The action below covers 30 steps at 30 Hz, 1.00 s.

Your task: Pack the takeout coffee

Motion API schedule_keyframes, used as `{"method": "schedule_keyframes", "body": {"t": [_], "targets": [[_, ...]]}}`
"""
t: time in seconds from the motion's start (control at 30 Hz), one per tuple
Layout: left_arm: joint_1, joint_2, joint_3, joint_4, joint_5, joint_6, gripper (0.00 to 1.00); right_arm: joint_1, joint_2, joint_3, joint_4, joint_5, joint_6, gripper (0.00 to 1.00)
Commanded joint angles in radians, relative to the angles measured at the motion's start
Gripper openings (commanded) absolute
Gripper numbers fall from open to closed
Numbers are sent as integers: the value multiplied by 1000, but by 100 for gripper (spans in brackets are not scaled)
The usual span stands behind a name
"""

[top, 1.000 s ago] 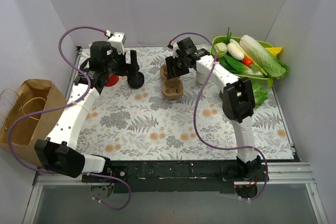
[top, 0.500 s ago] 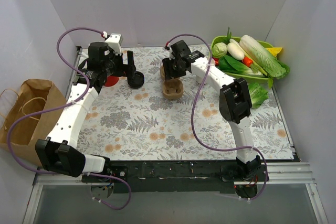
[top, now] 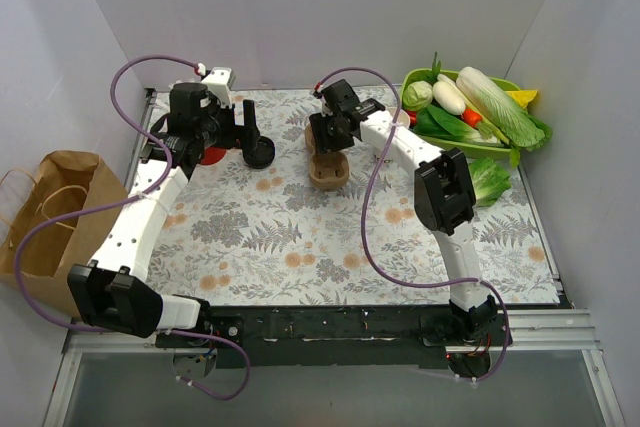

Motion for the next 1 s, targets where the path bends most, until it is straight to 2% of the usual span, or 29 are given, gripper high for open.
{"method": "schedule_keyframes", "body": {"t": [0.0,0.13,0.4,0.6,0.9,0.93,0.97], "targets": [[9,-35,-21,11,10,-7,92,13,27,66,11,18,8,58],[14,-36,-27,15,10,-9,93,20,34,78,10,51,8,54],[21,-38,-30,12,12,-12,93,20,56,79,8,85,4,52],[23,-38,-32,11,13,-15,93,23,73,101,11,102,-8,48],[23,-33,-35,25,33,-21,93,10,-12,104,6,90,-66,32],[23,-30,-36,29,33,-21,93,7,-19,104,5,82,-83,23],[23,-29,-35,29,38,-21,93,3,-33,105,5,81,-91,19]]}}
